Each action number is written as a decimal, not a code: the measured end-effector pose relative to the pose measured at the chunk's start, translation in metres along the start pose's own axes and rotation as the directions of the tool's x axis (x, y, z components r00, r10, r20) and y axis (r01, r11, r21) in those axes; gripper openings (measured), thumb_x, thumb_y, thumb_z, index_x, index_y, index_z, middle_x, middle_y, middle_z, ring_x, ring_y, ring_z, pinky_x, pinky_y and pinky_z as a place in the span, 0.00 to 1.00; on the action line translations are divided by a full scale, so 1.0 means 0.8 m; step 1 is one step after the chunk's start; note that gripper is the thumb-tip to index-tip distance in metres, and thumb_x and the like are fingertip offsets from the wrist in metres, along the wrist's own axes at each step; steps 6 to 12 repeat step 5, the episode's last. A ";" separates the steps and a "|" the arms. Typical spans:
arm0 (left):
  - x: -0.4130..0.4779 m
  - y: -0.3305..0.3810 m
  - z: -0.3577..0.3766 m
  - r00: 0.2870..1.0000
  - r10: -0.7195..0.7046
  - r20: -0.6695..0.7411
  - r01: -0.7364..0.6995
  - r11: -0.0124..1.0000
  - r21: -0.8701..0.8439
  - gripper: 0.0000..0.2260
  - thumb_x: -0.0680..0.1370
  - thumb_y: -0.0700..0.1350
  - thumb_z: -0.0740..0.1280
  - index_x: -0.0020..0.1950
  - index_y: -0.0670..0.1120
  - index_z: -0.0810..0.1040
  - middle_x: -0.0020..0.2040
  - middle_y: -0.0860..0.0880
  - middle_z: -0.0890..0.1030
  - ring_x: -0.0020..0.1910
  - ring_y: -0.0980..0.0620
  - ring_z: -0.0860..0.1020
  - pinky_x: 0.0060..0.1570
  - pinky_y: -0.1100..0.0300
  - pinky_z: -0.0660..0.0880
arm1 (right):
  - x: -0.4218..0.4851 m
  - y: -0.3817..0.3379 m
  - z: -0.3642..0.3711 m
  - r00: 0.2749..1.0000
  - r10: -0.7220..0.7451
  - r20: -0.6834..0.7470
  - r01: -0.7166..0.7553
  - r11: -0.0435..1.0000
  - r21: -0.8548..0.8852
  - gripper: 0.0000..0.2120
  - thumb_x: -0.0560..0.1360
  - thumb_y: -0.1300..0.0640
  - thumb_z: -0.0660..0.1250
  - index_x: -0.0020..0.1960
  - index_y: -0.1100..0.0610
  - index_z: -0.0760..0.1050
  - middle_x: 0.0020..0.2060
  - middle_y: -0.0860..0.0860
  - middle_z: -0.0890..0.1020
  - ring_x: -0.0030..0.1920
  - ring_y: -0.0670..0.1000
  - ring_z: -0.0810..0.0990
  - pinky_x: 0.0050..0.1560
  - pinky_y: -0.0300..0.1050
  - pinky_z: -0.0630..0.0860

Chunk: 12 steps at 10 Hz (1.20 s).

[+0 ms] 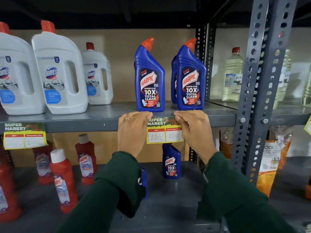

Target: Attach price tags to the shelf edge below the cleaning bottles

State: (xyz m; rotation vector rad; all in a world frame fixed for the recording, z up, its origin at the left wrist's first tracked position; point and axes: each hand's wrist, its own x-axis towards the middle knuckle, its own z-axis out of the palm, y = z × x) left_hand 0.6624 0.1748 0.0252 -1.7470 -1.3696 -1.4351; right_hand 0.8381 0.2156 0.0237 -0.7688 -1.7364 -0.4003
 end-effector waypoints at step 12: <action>-0.003 0.005 -0.016 0.995 -0.024 0.100 0.035 0.993 -0.109 0.18 0.79 0.51 0.52 0.61 0.43 0.72 0.59 0.41 0.78 0.61 0.44 0.70 0.61 0.51 0.62 | -0.033 -0.035 -0.041 0.985 -0.023 0.170 0.003 0.993 0.121 0.22 0.80 0.53 0.51 0.72 0.59 0.55 0.70 0.51 0.60 0.71 0.46 0.52 0.70 0.46 0.51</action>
